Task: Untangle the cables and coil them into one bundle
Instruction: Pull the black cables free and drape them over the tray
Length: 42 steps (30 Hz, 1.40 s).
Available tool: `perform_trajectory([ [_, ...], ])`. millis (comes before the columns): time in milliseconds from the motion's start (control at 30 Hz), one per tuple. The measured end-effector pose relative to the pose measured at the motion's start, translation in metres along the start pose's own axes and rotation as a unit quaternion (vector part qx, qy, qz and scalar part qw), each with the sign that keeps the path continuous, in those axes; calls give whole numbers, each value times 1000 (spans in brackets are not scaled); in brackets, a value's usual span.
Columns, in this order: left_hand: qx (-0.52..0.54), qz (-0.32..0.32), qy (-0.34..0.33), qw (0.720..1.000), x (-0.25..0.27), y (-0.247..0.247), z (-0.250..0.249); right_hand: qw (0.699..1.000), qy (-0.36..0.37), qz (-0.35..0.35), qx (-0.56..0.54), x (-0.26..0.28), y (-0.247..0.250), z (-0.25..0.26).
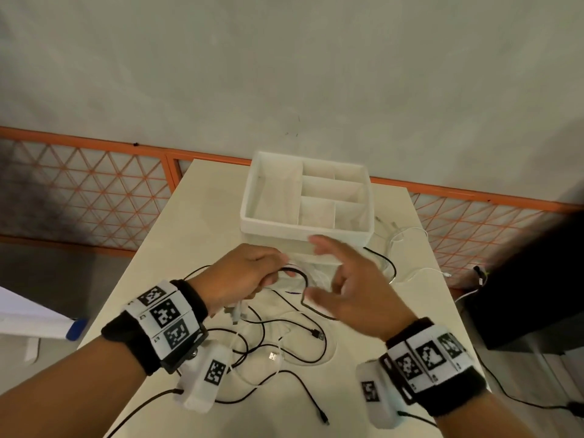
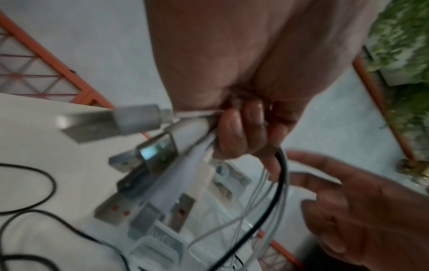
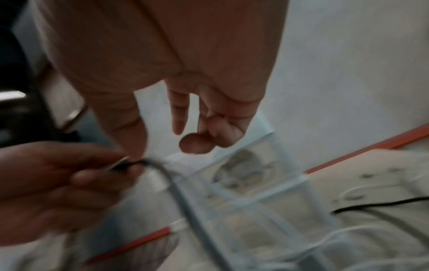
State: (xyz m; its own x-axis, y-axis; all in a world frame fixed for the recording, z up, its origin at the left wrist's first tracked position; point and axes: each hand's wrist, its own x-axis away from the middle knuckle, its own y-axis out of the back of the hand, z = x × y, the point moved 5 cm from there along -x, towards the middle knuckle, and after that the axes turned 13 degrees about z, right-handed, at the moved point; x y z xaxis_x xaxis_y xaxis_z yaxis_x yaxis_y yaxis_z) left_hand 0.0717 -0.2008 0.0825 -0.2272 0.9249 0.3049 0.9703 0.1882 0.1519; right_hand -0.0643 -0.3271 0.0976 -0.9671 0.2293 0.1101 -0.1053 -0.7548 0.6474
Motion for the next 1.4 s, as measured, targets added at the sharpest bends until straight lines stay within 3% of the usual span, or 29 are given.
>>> perform_trajectory([
  [67, -52, 37, -21, 998, 0, -10, -9, 997, 35, 39, 56, -9, -22, 9],
  [100, -68, 51, -26, 996, 1, -11, -11, 996, 17, 29, 78, -14, -23, 1],
  [200, -58, 60, -10, 996, 7, -4, -5, 986, -115, -43, 110, -16, 0, -46],
  [333, -119, 16, 43, 992, 8, 5, 15, 913, -242, -33, 327, 1, 6, -64],
  [367, -158, 25, 46, 986, 5, 1, 17, 908, -224, -24, 353, 2, -2, -57],
  [433, -200, 49, 39, 978, -1, -13, 16, 940, -123, -21, 316, 0, -21, -33],
  [533, -146, 78, 2, 986, -10, -31, 6, 992, 4, 1, 126, -8, -39, -11],
  [633, -89, 37, -30, 995, -9, -21, 3, 998, 28, -59, 7, -11, -23, -14],
  [700, 11, 26, -16, 999, -6, -11, 14, 995, 13, -90, -38, -8, -10, -20],
  [800, 234, 8, 7, 972, -2, -10, 28, 995, 24, -68, -62, -5, -12, -17],
  [900, 279, -15, -4, 960, -4, -15, 25, 994, 61, -40, -80, -7, -24, -6],
  [1067, 183, -38, -21, 982, -5, -17, 12, 992, 125, 5, 14, -13, -44, 9],
  [1200, 36, -47, 2, 998, -4, -21, 7, 988, 65, 29, 140, -16, -53, 7],
  [1300, -161, -96, 42, 981, 0, -7, 7, 992, 41, 39, 110, -15, -53, 7],
  [1367, -201, -159, 2, 967, 4, 5, -7, 992, 26, 54, 110, -16, -54, 7],
  [1400, -184, -158, -36, 969, 4, 5, -18, 992, 28, 53, 115, -17, -53, 9],
])
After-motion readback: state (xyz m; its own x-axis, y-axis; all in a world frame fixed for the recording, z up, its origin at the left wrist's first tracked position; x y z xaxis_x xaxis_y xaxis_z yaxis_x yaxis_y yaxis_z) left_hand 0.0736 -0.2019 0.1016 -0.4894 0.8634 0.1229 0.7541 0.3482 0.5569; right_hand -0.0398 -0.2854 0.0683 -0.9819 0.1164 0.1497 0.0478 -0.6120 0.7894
